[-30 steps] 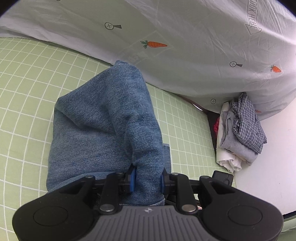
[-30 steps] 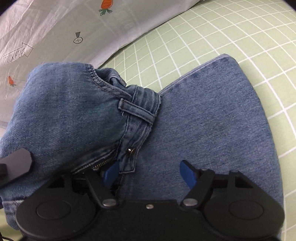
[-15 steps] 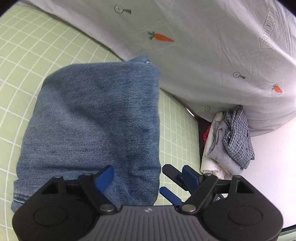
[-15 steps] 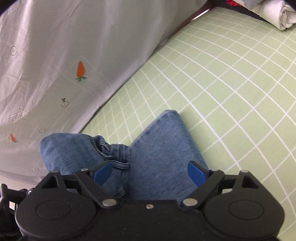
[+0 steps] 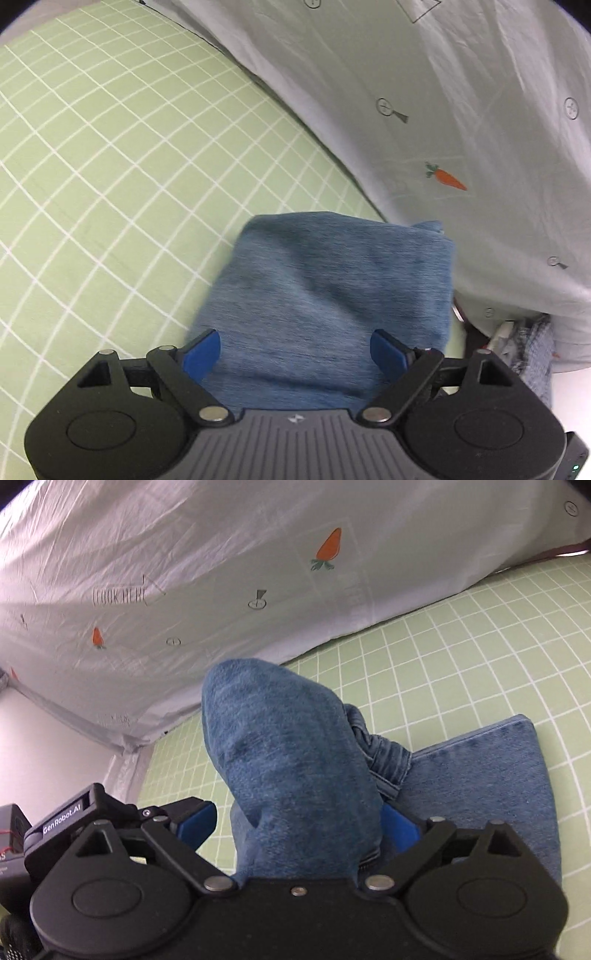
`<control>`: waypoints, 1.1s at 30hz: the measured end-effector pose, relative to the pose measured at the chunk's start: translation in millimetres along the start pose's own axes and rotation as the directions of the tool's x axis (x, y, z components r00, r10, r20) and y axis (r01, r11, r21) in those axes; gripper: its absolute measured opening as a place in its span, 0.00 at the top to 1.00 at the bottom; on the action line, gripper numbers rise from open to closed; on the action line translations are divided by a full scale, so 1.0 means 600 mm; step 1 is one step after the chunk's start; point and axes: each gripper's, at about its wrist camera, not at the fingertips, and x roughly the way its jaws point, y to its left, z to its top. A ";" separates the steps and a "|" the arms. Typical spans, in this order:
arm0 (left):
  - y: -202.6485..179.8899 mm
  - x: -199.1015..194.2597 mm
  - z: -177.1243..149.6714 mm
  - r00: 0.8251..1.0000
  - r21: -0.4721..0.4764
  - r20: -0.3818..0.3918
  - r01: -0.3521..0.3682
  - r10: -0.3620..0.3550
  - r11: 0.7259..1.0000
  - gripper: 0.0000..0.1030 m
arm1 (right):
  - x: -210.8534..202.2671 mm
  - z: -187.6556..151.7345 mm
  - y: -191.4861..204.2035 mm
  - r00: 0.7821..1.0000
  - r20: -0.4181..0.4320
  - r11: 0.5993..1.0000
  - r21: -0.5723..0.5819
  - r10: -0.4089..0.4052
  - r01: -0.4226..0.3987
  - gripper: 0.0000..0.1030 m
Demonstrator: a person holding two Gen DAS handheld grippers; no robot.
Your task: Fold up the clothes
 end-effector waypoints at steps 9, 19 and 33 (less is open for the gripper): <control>0.029 -0.005 -0.005 0.997 -0.006 -0.032 -0.077 0.077 0.997 0.14 | 0.001 -0.006 -0.001 0.991 -0.030 0.991 -0.007 0.132 -0.132 0.77; 0.000 0.027 -0.021 0.992 0.175 -0.069 -0.096 0.109 0.980 0.14 | -0.076 -0.072 -0.219 0.998 -0.003 0.881 0.469 0.066 -0.057 0.51; -0.037 0.104 -0.059 0.985 0.351 -0.160 -0.006 0.066 0.936 0.06 | -0.102 -0.081 -0.218 0.979 -0.044 0.947 0.247 -0.199 0.203 0.09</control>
